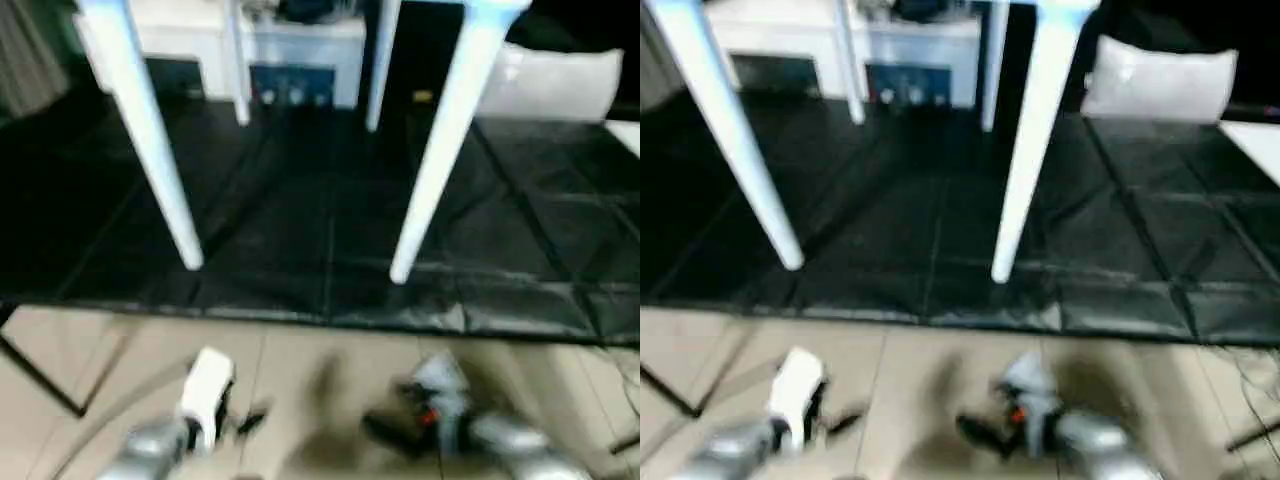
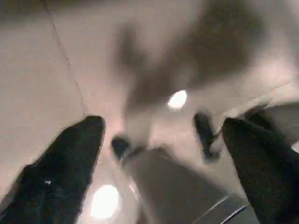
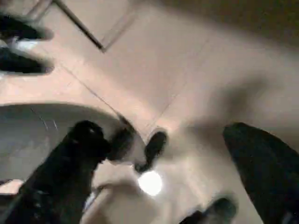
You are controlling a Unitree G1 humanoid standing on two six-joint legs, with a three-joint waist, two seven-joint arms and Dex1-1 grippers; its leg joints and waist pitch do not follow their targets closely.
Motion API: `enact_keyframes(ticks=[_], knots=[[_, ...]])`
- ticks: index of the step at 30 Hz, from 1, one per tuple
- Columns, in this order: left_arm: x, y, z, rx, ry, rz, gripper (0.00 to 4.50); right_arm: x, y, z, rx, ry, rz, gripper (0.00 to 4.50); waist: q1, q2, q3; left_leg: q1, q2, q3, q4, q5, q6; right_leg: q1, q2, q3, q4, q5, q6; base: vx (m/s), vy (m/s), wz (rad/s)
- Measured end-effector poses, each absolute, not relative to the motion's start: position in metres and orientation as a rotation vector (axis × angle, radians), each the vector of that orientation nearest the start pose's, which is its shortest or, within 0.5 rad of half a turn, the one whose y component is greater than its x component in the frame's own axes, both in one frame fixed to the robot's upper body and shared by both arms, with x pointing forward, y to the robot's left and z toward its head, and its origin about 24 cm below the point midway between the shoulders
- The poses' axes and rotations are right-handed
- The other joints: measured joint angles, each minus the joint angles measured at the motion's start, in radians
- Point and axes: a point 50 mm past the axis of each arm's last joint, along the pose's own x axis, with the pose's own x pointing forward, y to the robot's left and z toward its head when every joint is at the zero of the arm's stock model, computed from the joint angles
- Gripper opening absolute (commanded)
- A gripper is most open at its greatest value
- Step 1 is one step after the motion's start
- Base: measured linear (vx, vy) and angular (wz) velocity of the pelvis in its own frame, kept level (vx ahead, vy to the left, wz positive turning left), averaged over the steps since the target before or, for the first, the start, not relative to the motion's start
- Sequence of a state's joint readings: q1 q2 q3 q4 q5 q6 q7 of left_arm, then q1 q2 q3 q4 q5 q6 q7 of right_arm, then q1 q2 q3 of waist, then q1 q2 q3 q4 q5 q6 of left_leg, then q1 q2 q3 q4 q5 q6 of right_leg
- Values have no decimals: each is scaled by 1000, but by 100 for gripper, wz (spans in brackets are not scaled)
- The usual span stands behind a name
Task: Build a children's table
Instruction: Flip table
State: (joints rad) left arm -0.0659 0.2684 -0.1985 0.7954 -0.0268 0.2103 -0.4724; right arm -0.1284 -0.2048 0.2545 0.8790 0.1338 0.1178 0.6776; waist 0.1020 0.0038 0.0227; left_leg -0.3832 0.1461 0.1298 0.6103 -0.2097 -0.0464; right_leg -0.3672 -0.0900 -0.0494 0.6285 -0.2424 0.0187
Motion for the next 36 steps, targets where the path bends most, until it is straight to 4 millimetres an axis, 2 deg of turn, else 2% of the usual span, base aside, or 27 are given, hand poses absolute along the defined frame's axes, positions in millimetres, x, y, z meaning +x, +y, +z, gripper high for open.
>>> enact_keyframes(ticks=[2, 4, 7, 10, 12, 17, 19, 24, 28, 36], knots=[[163, 186, -132, 86, 1074, -446, 444, 170, -155, -133, 86, 1049, 604, 450, 0, -4, 2, 0, 0, 3, -1, -1, 1, 1, -1, 0, -3, 0, -1, 0, 0, 0], [159, 183, -136, 90, 1083, -411, 444, 162, -162, -140, 75, 1096, 504, 450, 0, -7, 3, 0, 1, 6, -1, -1, 2, 1, -2, 0, -3, 0, -1, 0, 0, 0], [170, 184, -139, 105, 1080, -235, 444, 166, -181, -144, 160, 1074, 133, 450, 1, -9, 5, 5, 7, 16, -1, 2, 4, 3, -2, 1, -1, 2, -5, 0, 0, 0], [182, 179, -136, 84, 1031, -192, 444, 171, -196, -143, 133, 1068, -34, 450, -3, -10, 5, 16, 9, 23, -5, 2, 3, 9, -3, 4, -2, 4, -7, 0, 0, 0], [184, 175, -137, 75, 1017, -207, 444, 162, -199, -147, 81, 1103, -40, 450, -4, -13, 4, 19, 9, 24, -8, 2, 3, 10, -3, 4, -4, 3, -6, 0, 0, 0], [176, 178, -142, 70, 1042, -176, 444, 144, -201, -155, 59, 1169, -40, 450, -15, -12, 4, 13, 11, 26, -9, 3, 2, 3, -2, 5, -4, 3, -5, 0, 0, 0], [177, 179, -142, 72, 1047, -171, 444, 147, -200, -154, 54, 1168, -52, 450, -14, -11, 5, 13, 11, 27, -9, 3, 2, 2, -2, 4, -4, 3, -5, 0, 0, 0], [183, 179, -140, 76, 1036, -178, 444, 170, -185, -147, 69, 1124, -13, 450, -13, -8, 4, 14, 11, 28, -9, 2, 2, 3, -2, 5, -4, 3, -5, 0, 0, 0], [176, 183, -143, 72, 1063, -165, 444, 168, -180, -149, 75, 1140, -3, 450, -9, -7, 5, 14, 11, 29, -10, 2, 2, 3, -2, 5, -6, 3, -5, 0, 0, 0], [177, 183, -143, 66, 1052, -161, 444, 164, -178, -151, 93, 1175, -10, 450, -11, -5, 7, 15, 11, 29, -12, 2, 2, 3, -2, 6, -7, 3, -5, 0, 0, 0]])
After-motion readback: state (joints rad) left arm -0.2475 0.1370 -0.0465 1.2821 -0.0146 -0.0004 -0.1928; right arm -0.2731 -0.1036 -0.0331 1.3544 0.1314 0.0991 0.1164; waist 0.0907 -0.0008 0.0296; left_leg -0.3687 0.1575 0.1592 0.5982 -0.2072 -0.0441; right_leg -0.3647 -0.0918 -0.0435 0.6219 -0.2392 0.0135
